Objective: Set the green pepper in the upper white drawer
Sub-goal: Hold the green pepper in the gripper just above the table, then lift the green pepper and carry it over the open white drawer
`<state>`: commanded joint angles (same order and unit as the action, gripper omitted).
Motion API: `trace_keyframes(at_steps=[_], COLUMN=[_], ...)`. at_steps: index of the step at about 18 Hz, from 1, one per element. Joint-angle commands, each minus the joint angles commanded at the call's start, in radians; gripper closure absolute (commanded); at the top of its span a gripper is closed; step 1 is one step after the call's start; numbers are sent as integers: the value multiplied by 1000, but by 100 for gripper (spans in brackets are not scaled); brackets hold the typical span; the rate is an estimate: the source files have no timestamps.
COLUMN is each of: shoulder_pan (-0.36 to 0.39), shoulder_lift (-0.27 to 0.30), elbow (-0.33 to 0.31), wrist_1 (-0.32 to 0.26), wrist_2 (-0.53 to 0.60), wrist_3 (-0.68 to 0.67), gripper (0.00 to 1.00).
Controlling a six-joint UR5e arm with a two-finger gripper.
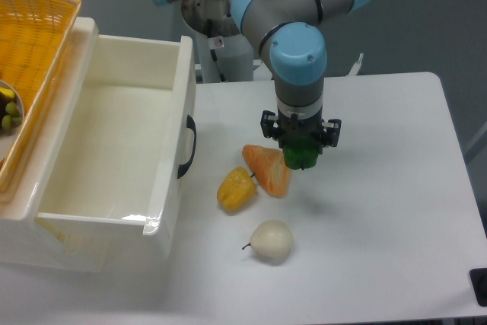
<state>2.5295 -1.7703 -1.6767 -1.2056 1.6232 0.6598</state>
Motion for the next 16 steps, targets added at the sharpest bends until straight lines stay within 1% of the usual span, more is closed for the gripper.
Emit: trace_keyframes(at_steps=[2, 3, 4, 6, 7, 8, 9, 11, 13, 14, 16], shoulder_pan=[-2, -5, -5, -6, -11, -12, -12, -6, -3, -6, -8], shoulder_lift=[25, 40, 54, 77, 95, 118, 139, 181, 221, 241, 267], elbow=[3, 3, 3, 3, 3, 3, 11, 38, 61, 61, 61], wrist_1=[-2, -6, -24, -73, -107, -155, -194, -256, -291, -302, -307], wrist_2=[-45, -46, -48, -48, -54, -69, -92, -137, -149, -160, -186], wrist_3=[-26, -31, -32, -35, -45, -61, -74, -84, -88, -97, -132], gripper=[93, 93, 93, 93, 93, 93, 93, 93, 93, 93, 93])
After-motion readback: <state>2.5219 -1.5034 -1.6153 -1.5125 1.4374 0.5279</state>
